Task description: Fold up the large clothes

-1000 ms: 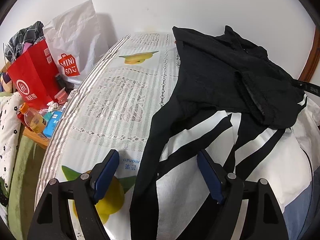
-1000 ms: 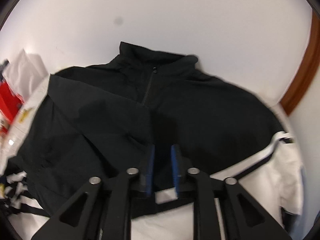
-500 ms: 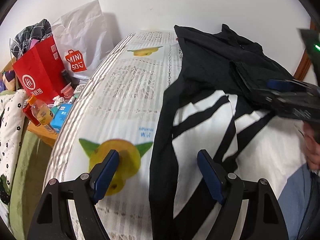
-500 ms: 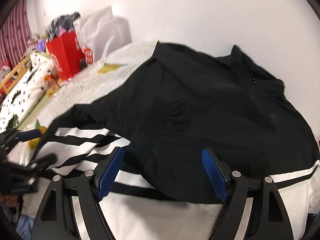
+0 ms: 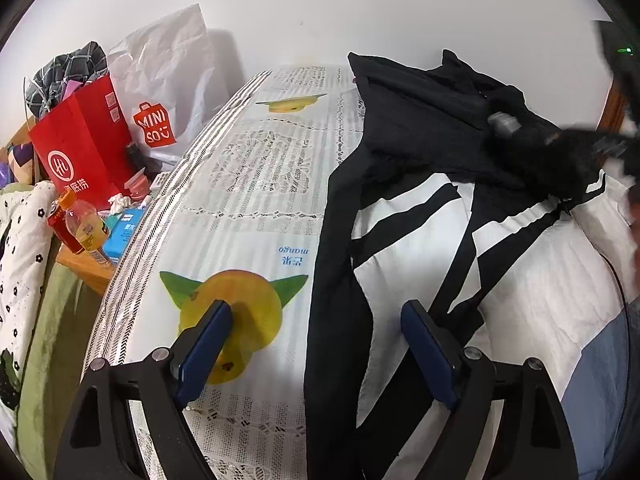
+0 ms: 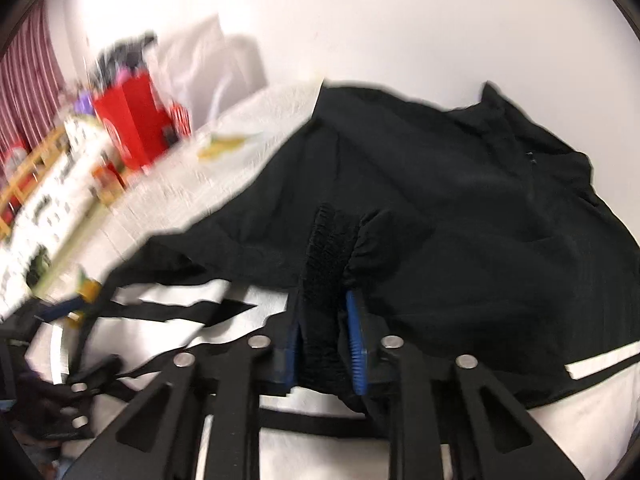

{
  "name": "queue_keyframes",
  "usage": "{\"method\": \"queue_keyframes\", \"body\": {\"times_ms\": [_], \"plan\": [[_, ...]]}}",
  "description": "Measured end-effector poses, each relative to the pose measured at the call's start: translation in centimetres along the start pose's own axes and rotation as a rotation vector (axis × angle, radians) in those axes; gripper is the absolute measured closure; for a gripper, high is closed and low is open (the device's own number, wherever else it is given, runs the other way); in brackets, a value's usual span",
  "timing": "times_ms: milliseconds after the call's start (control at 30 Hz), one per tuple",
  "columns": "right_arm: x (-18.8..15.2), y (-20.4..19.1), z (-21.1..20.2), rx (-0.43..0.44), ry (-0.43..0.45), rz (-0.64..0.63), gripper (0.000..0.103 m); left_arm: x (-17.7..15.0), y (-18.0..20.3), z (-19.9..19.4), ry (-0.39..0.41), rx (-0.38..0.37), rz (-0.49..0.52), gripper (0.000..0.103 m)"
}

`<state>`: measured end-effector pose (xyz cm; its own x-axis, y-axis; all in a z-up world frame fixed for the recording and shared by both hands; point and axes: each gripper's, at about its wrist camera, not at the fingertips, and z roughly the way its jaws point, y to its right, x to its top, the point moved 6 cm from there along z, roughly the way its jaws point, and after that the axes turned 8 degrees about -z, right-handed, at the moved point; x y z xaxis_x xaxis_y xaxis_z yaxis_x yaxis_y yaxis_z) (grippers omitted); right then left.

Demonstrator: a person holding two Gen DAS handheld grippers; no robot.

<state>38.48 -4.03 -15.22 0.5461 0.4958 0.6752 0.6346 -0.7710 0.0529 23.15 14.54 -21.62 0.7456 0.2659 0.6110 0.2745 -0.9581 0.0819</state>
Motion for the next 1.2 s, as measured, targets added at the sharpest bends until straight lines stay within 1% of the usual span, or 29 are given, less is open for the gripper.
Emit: {"method": "queue_keyframes", "body": {"times_ms": [33,67,133,233,267,300,400,433,500,533,567,633,700,733,767,867,933,1000,1033,1067,1133,1200], "plan": [[0.2,0.9,-1.1,-0.002,0.028,0.023,0.093,0.0,0.0,0.0,0.000,0.002,0.000,0.016],[0.2,2.2,-2.6,-0.011,0.058,0.047,0.095,0.0,-0.1,0.0,-0.001,0.003,0.000,0.016],[0.0,5.4,-5.6,-0.059,0.114,0.104,0.096,0.0,-0.1,0.0,-0.001,0.004,0.000,0.016],[-1.4,11.4,-9.3,-0.149,0.151,0.207,0.096,0.0,-0.2,0.0,-0.001,0.008,-0.001,0.014],[-1.9,12.7,-10.0,-0.182,0.150,0.230,0.098,0.0,-0.2,0.0,-0.001,0.009,-0.001,0.014],[-2.8,15.1,-11.0,-0.237,0.143,0.267,0.099,0.0,-0.2,0.0,-0.001,0.010,0.000,0.014],[-5.3,20.0,-12.9,-0.319,0.129,0.350,0.099,0.0,-0.2,0.1,-0.001,0.015,-0.001,0.013],[-6.5,21.9,-13.5,-0.362,0.116,0.379,0.099,0.0,-0.2,0.1,-0.001,0.018,-0.002,0.012],[-8.2,24.2,-14.4,-0.445,0.087,0.403,0.099,0.1,-0.2,0.1,-0.001,0.022,-0.002,0.012],[-9.2,25.1,-14.8,-0.470,0.076,0.428,0.096,0.1,-0.2,0.1,-0.001,0.024,-0.002,0.011],[-10.1,25.6,-15.2,-0.462,0.069,0.454,0.094,0.1,-0.2,0.2,-0.001,0.024,-0.004,0.011],[-10.6,25.5,-14.9,-0.399,0.064,0.472,0.094,0.0,-0.2,0.2,-0.002,0.026,-0.007,0.010],[-10.4,23.5,-13.7,-0.342,0.044,0.431,0.079,0.0,-0.2,0.2,-0.002,0.028,-0.007,0.010],[-10.1,22.5,-13.3,-0.326,0.042,0.409,0.062,0.0,-0.2,0.2,-0.002,0.028,-0.007,0.010],[-9.7,20.9,-12.6,-0.304,0.046,0.373,0.051,0.0,-0.2,0.2,-0.002,0.029,-0.007,0.010],[-8.1,15.8,-10.3,-0.231,0.035,0.271,0.050,0.1,-0.3,0.2,-0.003,0.026,-0.008,0.010],[-7.0,12.5,-8.9,-0.159,0.034,0.222,0.050,0.0,-0.2,0.2,-0.002,0.028,-0.007,0.010],[-6.0,9.9,-7.9,-0.105,0.033,0.197,0.050,0.1,-0.2,0.2,-0.002,0.028,-0.007,0.010],[-5.5,8.6,-7.1,-0.065,0.029,0.188,0.050,0.1,-0.3,0.2,-0.002,0.027,-0.007,0.010],[-5.1,7.7,-6.7,-0.047,0.022,0.181,0.050,0.1,-0.2,0.2,-0.002,0.027,-0.007,0.010],[-4.7,6.9,-5.3,-0.043,0.003,0.176,0.050,0.0,-0.3,0.2,-0.002,0.025,-0.009,0.010],[-4.6,7.0,-3.4,-0.083,-0.039,0.175,0.050,0.0,-0.3,0.2,-0.002,0.025,-0.010,0.010]]}}
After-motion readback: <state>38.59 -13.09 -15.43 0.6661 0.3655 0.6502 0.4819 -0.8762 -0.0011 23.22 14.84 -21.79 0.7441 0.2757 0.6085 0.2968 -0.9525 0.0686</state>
